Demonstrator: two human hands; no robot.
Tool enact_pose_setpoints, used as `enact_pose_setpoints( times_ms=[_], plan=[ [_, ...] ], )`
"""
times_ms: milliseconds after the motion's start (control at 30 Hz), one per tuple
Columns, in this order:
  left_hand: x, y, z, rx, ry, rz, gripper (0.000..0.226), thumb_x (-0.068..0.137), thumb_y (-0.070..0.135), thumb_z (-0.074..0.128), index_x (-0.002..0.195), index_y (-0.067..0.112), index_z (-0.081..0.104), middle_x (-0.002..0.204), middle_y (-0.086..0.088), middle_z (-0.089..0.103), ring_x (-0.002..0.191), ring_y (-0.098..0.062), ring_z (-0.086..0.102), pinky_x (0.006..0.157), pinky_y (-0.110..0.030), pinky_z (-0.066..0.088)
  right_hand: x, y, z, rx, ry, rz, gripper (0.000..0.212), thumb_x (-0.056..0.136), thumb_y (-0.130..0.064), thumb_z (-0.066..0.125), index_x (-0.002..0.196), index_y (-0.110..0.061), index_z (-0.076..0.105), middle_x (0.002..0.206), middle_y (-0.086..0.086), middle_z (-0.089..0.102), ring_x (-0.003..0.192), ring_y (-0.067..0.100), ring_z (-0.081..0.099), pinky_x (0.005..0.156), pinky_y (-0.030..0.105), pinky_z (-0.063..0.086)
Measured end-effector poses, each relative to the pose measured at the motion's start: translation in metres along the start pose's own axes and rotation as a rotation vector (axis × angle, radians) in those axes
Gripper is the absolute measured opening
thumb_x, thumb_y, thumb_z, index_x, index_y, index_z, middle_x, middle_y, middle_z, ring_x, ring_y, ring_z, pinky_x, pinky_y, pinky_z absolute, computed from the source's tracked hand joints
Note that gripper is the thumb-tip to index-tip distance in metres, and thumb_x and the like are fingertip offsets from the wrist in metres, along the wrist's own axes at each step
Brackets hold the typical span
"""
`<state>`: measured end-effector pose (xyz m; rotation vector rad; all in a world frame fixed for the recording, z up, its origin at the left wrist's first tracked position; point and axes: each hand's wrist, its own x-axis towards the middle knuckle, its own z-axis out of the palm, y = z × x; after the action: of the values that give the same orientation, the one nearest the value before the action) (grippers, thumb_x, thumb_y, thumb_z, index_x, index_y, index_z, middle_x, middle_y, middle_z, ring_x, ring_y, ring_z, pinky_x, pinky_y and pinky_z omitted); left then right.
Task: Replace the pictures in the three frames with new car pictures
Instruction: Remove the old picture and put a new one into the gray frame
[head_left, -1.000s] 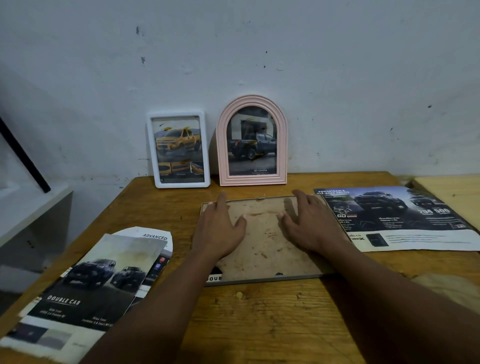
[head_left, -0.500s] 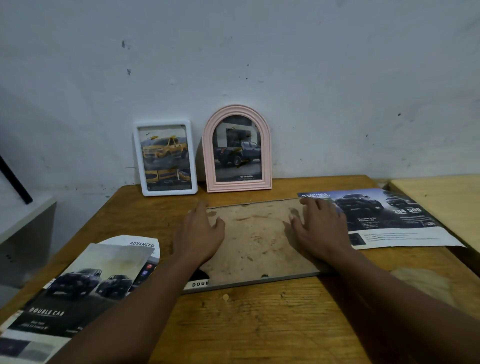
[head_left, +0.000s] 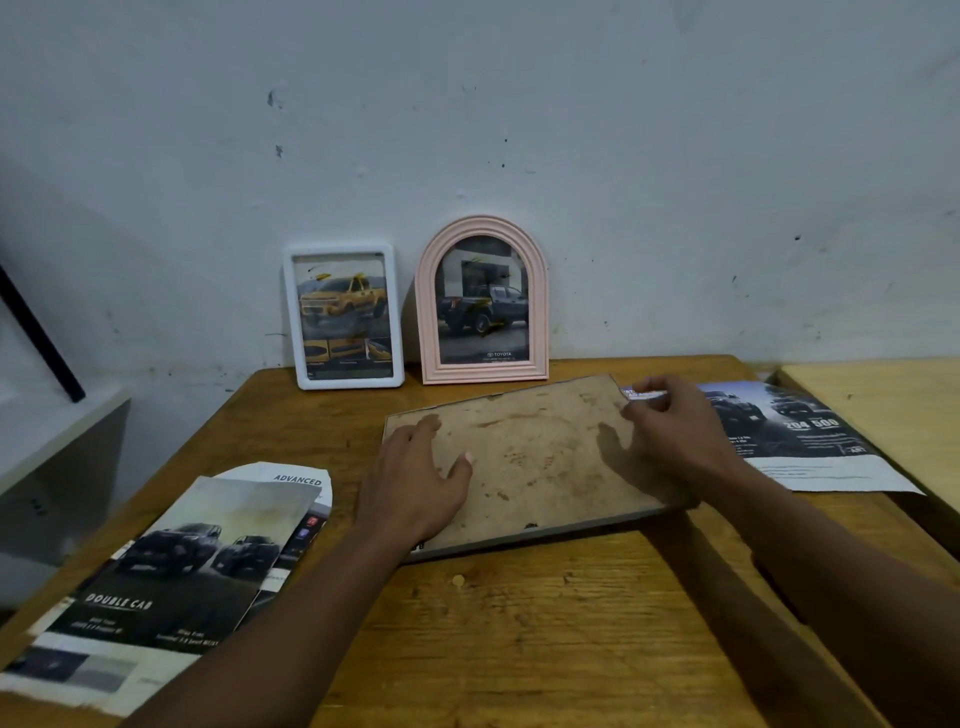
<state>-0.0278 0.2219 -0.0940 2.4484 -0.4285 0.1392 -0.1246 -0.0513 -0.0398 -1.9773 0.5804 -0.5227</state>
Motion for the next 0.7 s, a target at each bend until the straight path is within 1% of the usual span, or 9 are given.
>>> enact_pose_setpoints(
  times_ms=[167,233,367,433,500,533,600,633,700],
  plan=[
    [0.021,0.032,0.001,-0.204,-0.045,-0.033,0.064,0.093,0.060,0.055,0.149,0.035,0.041,0.148,0.001,0.048,0.130,-0.021,0.049,0.105,-0.047,0.047,0.019,-0.053,-0.041,0.115,0.015,-0.141,0.025,0.093,-0.022,0.064,0.118,-0.022,0.063,0.102,-0.002,0.065,0.091,0.018,0.064,0.078,0.041,0.057],
    [0.028,0.052,0.006,-0.348,-0.128,-0.052,0.059,0.096,0.059,0.051,0.150,0.040,0.037,0.145,0.004,0.049,0.124,-0.020,0.052,0.101,-0.050,0.050,0.028,-0.078,-0.060,0.153,0.043,-0.193,0.023,0.092,-0.023,0.066,0.115,-0.021,0.067,0.106,0.002,0.067,0.095,0.021,0.065,0.079,0.040,0.056],
    [0.036,0.106,0.013,-0.593,-0.240,-0.039,0.053,0.102,0.055,0.047,0.151,0.041,0.034,0.136,0.011,0.052,0.122,-0.021,0.055,0.102,-0.046,0.049,0.036,-0.128,-0.089,0.254,0.078,-0.287,0.017,0.091,-0.021,0.067,0.107,-0.015,0.071,0.107,0.009,0.070,0.100,0.025,0.068,0.086,0.041,0.055],
    [0.046,0.133,0.010,-0.704,-0.258,0.004,0.056,0.101,0.058,0.046,0.153,0.038,0.035,0.142,0.007,0.054,0.124,-0.022,0.056,0.105,-0.049,0.048,0.035,-0.150,-0.093,0.320,0.034,-0.325,0.016,0.093,-0.022,0.065,0.106,-0.013,0.069,0.108,0.012,0.070,0.101,0.024,0.069,0.088,0.037,0.057],
    [0.056,0.155,-0.002,-0.784,-0.275,0.033,0.066,0.096,0.068,0.044,0.154,0.037,0.035,0.150,0.000,0.050,0.130,-0.025,0.053,0.107,-0.054,0.046,0.035,-0.167,-0.088,0.343,-0.033,-0.367,0.019,0.093,-0.027,0.064,0.106,-0.015,0.068,0.110,0.012,0.070,0.101,0.023,0.070,0.095,0.041,0.055],
    [0.061,0.165,-0.012,-0.830,-0.270,0.040,0.070,0.092,0.073,0.042,0.152,0.036,0.038,0.149,-0.002,0.051,0.128,-0.024,0.054,0.105,-0.053,0.047,0.036,-0.173,-0.083,0.353,-0.077,-0.379,0.022,0.093,-0.031,0.065,0.108,-0.016,0.067,0.111,0.012,0.070,0.102,0.021,0.070,0.097,0.043,0.054],
    [0.068,0.178,-0.040,-0.948,-0.222,0.065,0.065,0.098,0.069,0.037,0.146,0.027,0.047,0.132,-0.007,0.061,0.110,-0.020,0.061,0.088,-0.040,0.054,0.034,-0.185,-0.068,0.377,-0.173,-0.393,0.033,0.092,-0.038,0.065,0.118,-0.017,0.063,0.115,0.009,0.069,0.105,0.017,0.069,0.099,0.041,0.053],
    [0.072,0.180,-0.056,-0.992,-0.185,0.078,0.063,0.099,0.067,0.038,0.144,0.024,0.050,0.124,-0.007,0.064,0.103,-0.020,0.063,0.082,-0.038,0.055,0.032,-0.190,-0.059,0.384,-0.220,-0.401,0.040,0.093,-0.041,0.064,0.125,-0.018,0.059,0.118,0.008,0.068,0.108,0.015,0.067,0.099,0.038,0.052],
    [0.077,0.177,-0.089,-1.015,-0.131,0.104,0.071,0.088,0.081,0.044,0.136,0.030,0.059,0.123,-0.009,0.067,0.108,-0.027,0.066,0.092,-0.049,0.056,0.029,-0.198,-0.039,0.381,-0.300,-0.424,0.053,0.094,-0.049,0.059,0.137,-0.020,0.050,0.128,0.005,0.063,0.115,0.014,0.063,0.100,0.035,0.049]
  ],
)
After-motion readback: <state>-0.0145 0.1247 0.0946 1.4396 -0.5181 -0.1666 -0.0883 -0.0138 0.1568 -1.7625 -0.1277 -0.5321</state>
